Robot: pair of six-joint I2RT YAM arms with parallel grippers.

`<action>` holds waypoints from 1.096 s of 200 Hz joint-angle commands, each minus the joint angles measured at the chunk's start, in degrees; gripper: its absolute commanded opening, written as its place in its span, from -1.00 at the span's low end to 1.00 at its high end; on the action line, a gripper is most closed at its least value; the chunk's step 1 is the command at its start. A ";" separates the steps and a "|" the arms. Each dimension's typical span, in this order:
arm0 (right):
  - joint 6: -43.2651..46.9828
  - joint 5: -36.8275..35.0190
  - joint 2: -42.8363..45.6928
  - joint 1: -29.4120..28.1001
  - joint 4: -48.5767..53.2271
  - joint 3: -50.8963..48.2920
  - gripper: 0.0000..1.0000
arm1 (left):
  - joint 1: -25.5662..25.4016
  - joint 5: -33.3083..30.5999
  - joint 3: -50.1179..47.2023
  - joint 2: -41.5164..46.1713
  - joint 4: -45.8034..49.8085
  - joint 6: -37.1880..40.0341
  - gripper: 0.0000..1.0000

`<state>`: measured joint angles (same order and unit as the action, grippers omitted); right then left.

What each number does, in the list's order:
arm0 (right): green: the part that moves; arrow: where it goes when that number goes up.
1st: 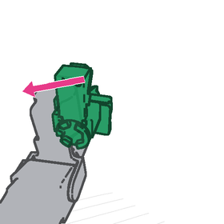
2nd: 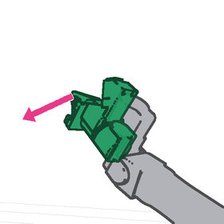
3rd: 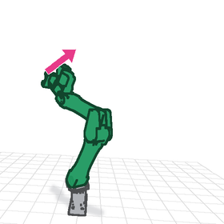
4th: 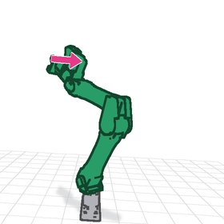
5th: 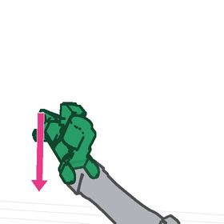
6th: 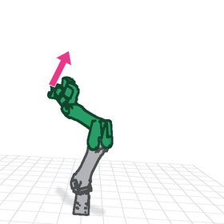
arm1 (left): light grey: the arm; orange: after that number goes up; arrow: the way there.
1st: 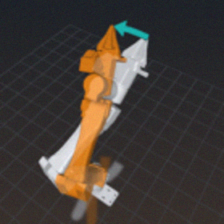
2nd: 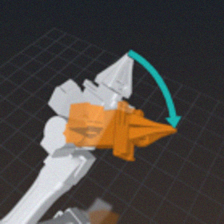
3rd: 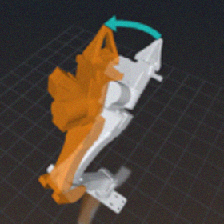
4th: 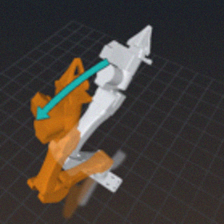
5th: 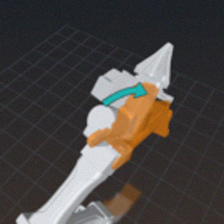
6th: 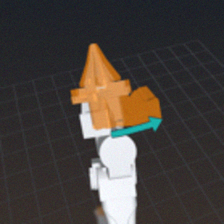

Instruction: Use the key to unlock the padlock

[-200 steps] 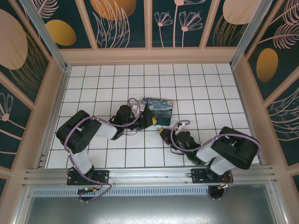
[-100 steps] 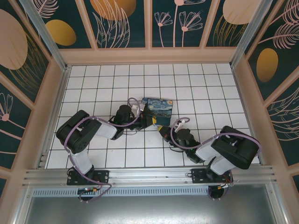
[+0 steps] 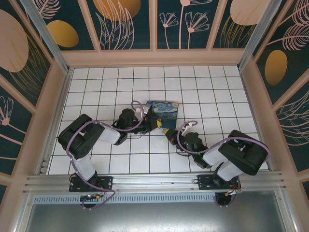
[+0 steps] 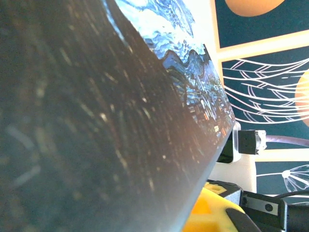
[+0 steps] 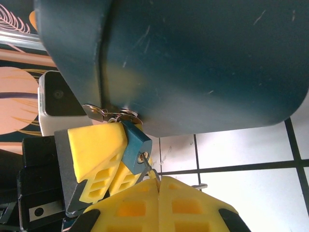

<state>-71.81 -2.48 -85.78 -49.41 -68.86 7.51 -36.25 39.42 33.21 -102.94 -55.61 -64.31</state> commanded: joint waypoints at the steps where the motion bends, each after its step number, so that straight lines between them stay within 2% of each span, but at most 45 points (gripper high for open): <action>1: 2.98 1.10 1.05 1.06 -5.87 0.66 -1.00 | -0.58 5.79 -0.47 2.80 -6.07 -3.20 -1.00; 120: 4.89 7.45 -1.64 1.85 -10.88 5.09 -1.00 | -0.58 6.21 -0.80 3.36 -7.84 -6.36 -1.00; 173: 1.95 8.53 -5.84 4.59 -18.61 4.01 -1.00 | -0.58 7.66 -1.75 4.03 -10.25 -8.63 -1.00; 219: 3.50 8.90 -2.72 5.82 -14.26 4.88 -1.00 | -0.58 7.75 -1.75 4.38 -7.69 -6.73 -1.00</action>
<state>-69.38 7.07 -91.02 -44.77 -79.35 9.08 -34.81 38.68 31.97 -100.62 -60.60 -72.27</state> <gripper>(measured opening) 0.047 0.120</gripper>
